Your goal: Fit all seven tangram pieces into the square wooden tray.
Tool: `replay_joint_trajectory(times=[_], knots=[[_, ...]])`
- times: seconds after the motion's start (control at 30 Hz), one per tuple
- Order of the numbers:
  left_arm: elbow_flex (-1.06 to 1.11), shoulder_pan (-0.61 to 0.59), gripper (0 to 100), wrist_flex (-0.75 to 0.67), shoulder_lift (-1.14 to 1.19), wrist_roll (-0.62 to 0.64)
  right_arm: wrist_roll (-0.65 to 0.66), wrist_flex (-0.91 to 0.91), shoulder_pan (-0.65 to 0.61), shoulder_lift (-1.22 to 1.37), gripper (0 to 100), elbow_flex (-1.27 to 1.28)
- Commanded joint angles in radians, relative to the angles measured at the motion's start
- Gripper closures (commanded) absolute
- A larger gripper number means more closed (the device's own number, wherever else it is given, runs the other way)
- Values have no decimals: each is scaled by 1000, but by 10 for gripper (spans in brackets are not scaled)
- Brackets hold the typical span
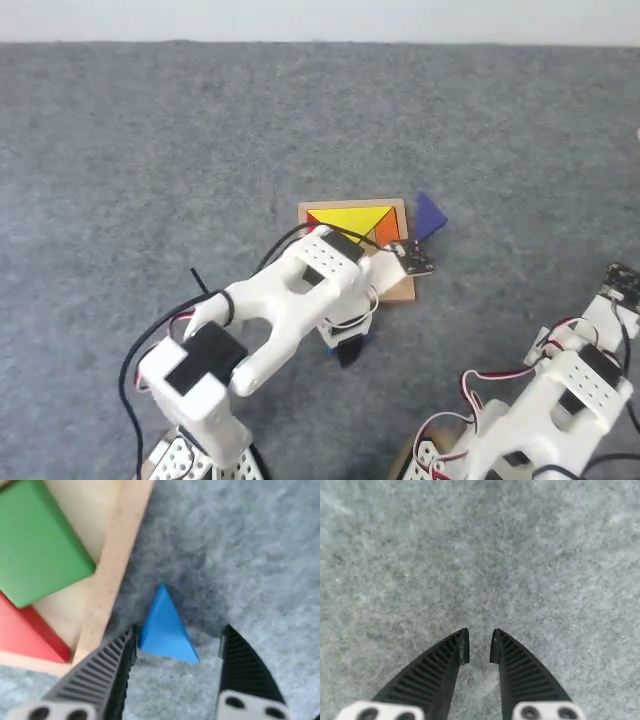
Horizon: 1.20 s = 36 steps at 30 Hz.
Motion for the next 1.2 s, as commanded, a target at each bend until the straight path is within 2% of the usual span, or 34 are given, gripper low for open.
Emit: replay_joint_trajectory(times=[0.0,0.37,0.67,0.93,1.17], knots=[[-81,2,739,34,54,-12,9,-22,8,4,912,-14],[-84,5,826,51,37,-12,9,-24,8,4,912,-14],[-94,5,838,86,26,-11,8,-27,10,4,912,-14],[-101,5,896,87,25,-11,8,-28,10,4,912,-12],[-97,6,914,175,-167,-18,8,-30,8,4,912,-12]])
